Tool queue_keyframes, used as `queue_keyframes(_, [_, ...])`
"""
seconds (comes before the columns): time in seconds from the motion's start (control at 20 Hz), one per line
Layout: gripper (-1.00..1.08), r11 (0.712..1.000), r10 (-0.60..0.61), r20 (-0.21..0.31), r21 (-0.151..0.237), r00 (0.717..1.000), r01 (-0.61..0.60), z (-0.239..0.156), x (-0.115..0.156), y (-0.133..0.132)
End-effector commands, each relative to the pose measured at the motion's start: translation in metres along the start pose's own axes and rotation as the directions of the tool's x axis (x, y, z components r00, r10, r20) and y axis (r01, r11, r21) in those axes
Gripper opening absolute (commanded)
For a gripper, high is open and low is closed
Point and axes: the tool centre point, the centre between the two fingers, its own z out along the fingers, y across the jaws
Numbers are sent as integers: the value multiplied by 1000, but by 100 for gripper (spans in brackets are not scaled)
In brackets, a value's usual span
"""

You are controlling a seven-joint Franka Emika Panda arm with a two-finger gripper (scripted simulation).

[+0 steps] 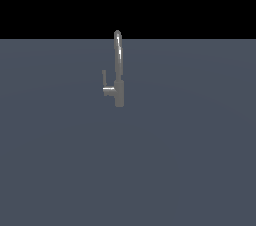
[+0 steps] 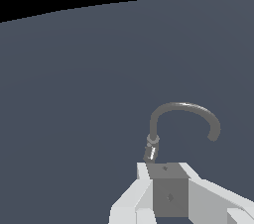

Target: Turn on the faucet by rotating a designated handle.

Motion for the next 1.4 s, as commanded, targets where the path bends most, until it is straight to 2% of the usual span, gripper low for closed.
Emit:
queue_keyframes(0.0, [-100, 999, 29, 1, -41, 1000, -29, 42, -16, -11])
queue_keyframes(0.2, [-100, 990, 80, 4, -113, 997, -79, 115, -40, -20])
queue_keyframes(0.45, [-100, 970, 143, 10, -200, 990, -138, 202, -66, -18])
queue_keyframes(0.75, [-100, 942, 201, 16, -278, 979, -189, 276, -87, -5])
queue_keyframes(1.05, [-100, 923, 233, 18, -319, 972, -215, 313, -98, 5])
queue_keyframes(1.35, [-100, 921, 237, 18, -324, 971, -219, 318, -99, 7])
